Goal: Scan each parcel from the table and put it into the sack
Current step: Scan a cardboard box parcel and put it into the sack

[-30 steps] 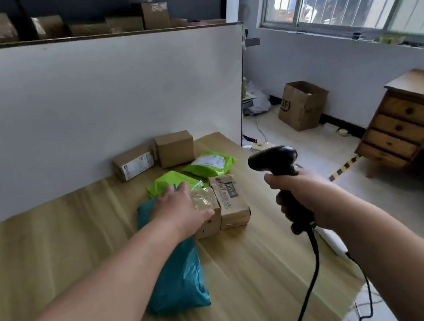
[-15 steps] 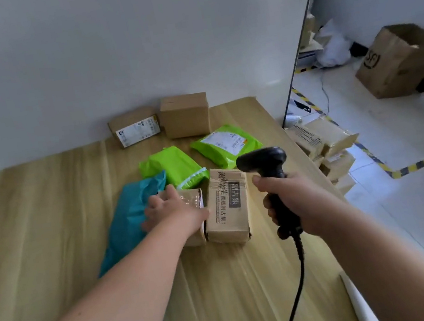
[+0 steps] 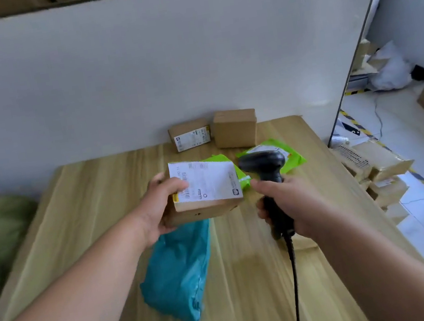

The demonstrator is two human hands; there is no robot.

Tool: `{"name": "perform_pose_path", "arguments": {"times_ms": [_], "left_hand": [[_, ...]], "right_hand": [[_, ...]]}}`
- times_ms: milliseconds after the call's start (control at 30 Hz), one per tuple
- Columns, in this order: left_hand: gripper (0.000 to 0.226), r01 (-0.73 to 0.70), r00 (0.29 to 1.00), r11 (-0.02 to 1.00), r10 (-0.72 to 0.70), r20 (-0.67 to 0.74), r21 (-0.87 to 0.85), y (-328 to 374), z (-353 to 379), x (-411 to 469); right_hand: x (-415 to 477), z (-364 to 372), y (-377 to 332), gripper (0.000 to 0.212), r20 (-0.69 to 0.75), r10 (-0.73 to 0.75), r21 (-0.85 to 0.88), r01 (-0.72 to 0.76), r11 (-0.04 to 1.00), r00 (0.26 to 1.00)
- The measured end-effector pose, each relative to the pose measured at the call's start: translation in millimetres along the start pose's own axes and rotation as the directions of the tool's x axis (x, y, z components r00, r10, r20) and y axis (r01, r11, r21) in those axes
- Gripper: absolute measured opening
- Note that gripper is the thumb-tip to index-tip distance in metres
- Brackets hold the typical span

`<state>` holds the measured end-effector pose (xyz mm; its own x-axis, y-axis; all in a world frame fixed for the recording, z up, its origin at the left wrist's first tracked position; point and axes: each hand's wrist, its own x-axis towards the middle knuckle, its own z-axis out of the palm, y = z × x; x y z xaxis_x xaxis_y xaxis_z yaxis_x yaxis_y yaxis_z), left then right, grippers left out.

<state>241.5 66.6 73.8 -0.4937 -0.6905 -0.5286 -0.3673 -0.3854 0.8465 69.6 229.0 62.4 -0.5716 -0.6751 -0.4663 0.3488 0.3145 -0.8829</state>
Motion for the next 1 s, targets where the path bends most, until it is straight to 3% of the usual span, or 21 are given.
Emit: {"name": "perform_pose_path", "arguments": {"times_ms": [133, 233, 367, 533, 667, 733, 800, 867, 1000], "left_hand": [[0.045, -0.068, 0.997, 0.979, 0.075, 0.029, -0.19, 0.2, -27.8, -42.7], [0.047, -0.043, 0.993, 0.992, 0.056, 0.102, -0.122, -3.3, -52.0, -78.6], [0.029, -0.027, 0.976, 0.991, 0.054, 0.21, -0.129, -9.6, -90.8, -115.8], [0.07, -0.128, 0.978, 0.984, 0.147, 0.152, -0.124, -19.6, -121.0, -145.8], [0.024, -0.191, 0.965, 0.982, 0.188, 0.185, 0.0, -16.4, -140.9, -167.0], [0.023, -0.192, 0.948, 0.979, 0.166, 0.272, 0.07, -12.2, -146.5, -179.2], [0.024, -0.199, 0.931, 0.976, 0.161, 0.327, 0.085, -6.8, -147.2, -188.6], [0.025, -0.221, 0.937, 0.975, 0.202, 0.284, 0.035, -2.9, -143.6, -190.8], [0.06, -0.267, 0.963, 0.961, 0.262, -0.067, -0.074, -0.8, -122.7, -184.0]], "right_hand": [[-30.5, 42.6, -1.8, 0.02, -0.015, -0.065, -0.009, 0.065, 0.998, 0.998], [-58.3, 70.8, -9.0, 0.018, -0.028, -0.124, 0.032, 0.124, 0.992, 0.992], [-95.4, 104.0, -15.4, 0.022, -0.024, -0.195, 0.031, 0.196, 0.98, 0.98], [-136.3, 131.1, -8.6, 0.022, -0.027, -0.251, -0.002, 0.252, 0.968, 0.967], [-160.6, 134.2, -11.4, 0.017, -0.116, -0.327, -0.065, 0.321, 0.945, 0.938], [-169.7, 129.8, -19.0, 0.017, -0.085, -0.371, -0.127, 0.359, 0.925, 0.925], [-176.9, 127.7, -22.5, 0.018, 0.044, -0.366, -0.147, 0.368, 0.918, 0.93], [-180.7, 126.1, -19.4, 0.019, 0.158, -0.312, -0.113, 0.331, 0.937, 0.937], [-183.1, 117.7, -8.7, 0.035, 0.283, -0.221, -0.017, 0.235, 0.972, 0.933]]}}
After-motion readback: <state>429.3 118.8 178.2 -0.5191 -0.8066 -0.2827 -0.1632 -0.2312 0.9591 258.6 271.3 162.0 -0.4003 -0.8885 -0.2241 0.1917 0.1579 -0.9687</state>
